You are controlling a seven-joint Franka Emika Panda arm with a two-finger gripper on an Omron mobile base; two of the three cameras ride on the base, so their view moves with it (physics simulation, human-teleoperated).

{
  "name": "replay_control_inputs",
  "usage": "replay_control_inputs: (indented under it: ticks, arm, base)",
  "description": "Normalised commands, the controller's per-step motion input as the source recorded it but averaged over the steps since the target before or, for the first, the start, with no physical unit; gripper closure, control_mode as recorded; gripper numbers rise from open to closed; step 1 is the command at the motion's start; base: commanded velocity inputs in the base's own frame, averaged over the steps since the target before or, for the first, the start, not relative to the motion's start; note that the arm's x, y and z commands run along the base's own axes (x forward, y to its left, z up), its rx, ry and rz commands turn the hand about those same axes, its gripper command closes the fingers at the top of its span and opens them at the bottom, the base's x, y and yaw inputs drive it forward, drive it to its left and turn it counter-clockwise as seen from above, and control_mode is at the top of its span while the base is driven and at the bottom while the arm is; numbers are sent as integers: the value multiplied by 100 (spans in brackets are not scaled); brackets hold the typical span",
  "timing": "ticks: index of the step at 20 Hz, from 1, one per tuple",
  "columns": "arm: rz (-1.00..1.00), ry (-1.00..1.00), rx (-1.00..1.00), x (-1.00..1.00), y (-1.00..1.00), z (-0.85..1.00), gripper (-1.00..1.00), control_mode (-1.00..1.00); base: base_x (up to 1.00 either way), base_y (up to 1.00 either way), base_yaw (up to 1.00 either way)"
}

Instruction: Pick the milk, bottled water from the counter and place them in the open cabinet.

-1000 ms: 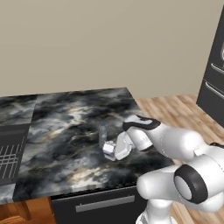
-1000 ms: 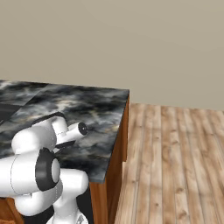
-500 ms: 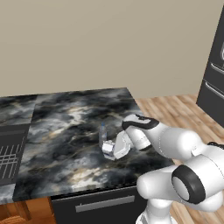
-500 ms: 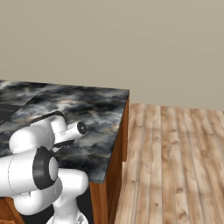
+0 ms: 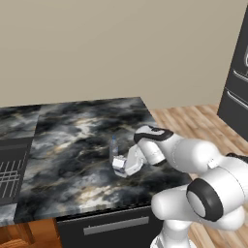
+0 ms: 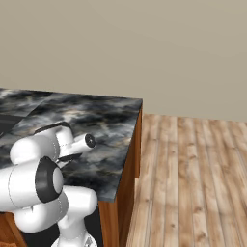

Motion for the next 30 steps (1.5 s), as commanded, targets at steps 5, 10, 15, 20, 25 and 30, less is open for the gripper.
replay_control_inputs:
  ticks: [5,10,15,20,25,30]
  arm:
    - [0,0,0,-10,0,-4,100,-100]
    - [-1,-7,0,-53,-1,21,100,-100]
    - [-3,-5,3,-59,-2,46,100,-100]
    - [-6,0,5,-22,-24,68,100,-100]
    - [-7,3,8,-19,-39,55,100,-100]
    - [-8,10,8,-9,-49,61,100,-100]
  base:
    - [0,0,0]
    - [0,0,0]
    - [0,0,0]
    - [0,0,0]
    - [0,0,0]
    - [0,0,0]
